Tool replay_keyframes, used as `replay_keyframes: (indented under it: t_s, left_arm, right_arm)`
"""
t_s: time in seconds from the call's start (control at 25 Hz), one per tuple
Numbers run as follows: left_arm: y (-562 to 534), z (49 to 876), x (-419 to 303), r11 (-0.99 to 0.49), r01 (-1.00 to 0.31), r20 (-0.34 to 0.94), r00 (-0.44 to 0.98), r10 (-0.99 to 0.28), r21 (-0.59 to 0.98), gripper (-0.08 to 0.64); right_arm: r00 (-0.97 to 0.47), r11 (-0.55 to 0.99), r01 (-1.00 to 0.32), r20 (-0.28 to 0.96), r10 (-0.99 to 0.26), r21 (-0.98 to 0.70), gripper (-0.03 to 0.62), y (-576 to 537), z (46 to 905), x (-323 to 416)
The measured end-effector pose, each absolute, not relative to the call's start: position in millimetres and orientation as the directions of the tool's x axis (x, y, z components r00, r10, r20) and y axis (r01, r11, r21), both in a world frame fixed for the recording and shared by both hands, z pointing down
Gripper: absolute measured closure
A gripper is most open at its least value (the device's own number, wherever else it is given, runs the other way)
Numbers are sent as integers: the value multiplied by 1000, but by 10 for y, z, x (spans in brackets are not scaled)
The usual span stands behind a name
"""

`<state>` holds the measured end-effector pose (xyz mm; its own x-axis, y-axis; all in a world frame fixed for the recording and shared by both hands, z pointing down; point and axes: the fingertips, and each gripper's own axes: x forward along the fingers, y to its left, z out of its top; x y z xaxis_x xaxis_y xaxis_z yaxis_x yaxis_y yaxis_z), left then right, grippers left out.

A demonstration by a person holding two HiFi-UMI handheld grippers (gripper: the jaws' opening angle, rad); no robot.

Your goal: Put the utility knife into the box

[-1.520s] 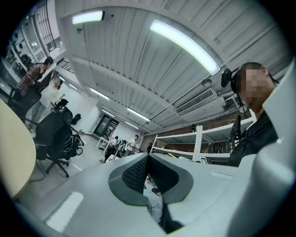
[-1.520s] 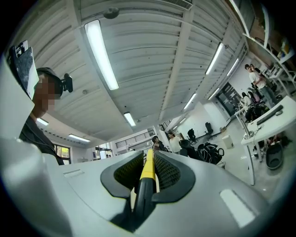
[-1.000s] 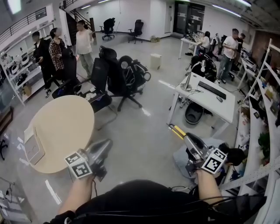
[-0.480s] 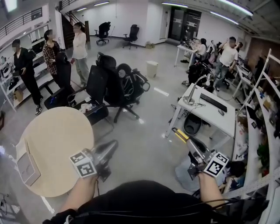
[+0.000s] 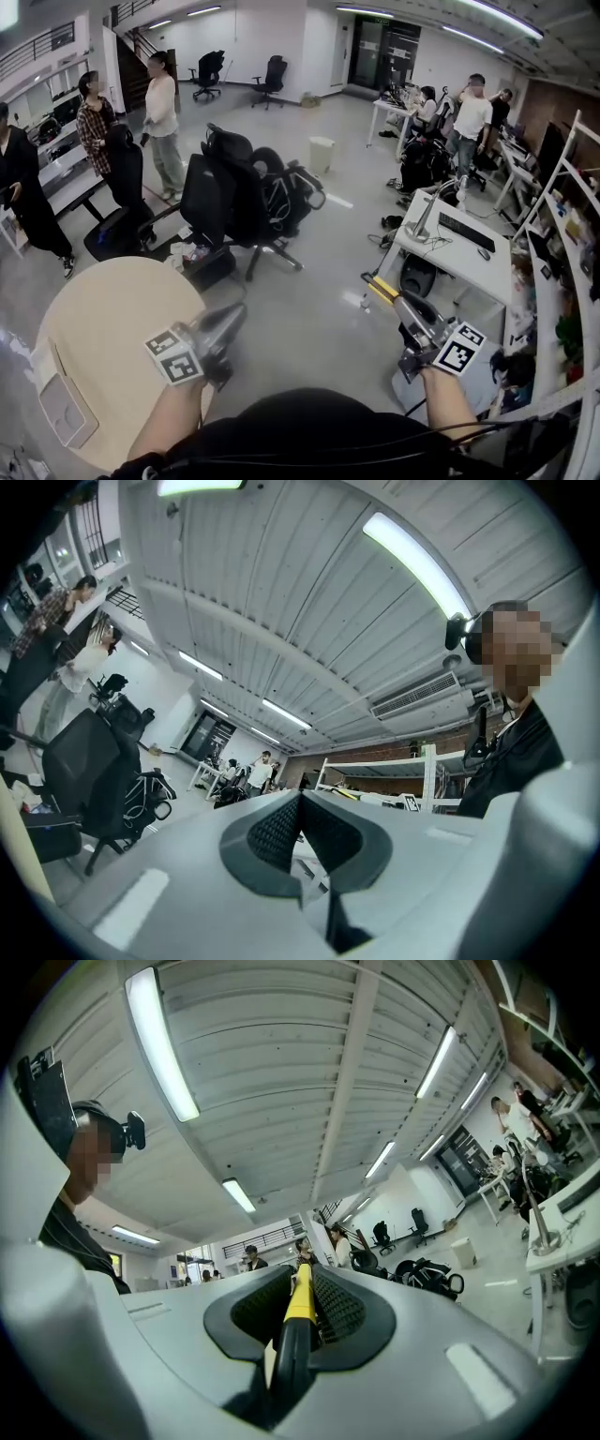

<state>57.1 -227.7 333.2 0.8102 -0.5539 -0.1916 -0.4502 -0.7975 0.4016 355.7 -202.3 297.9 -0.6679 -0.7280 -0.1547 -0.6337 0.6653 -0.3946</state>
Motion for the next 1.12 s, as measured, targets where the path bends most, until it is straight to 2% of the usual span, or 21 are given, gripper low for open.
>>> replay_keyframes:
  t_s: [0.32, 0.48, 0.76, 1.12]
  left_arm:
    - [-2725, 3563, 29, -726, -524, -176, 744, -645, 445, 561]
    - [-2917, 3672, -61, -679, -572, -155, 701, -696, 461, 561]
    - [-3468, 3646, 90, -591, -681, -144, 595, -791, 432, 561]
    - [-4308, 3469, 762, -510, -749, -167, 489, -856, 422, 561]
  right_arm:
    - [-731, 708, -588, -118, -672, -390, 503, -2844, 3021, 3093]
    - [-783, 752, -522, -124, -610, -403, 503, -3201, 3095, 2932]
    - [-844, 802, -420, -143, -518, -425, 503, -4166, 3220, 3159]
    - [-913, 873, -274, -177, -368, -404, 503, -5404, 3055, 3579]
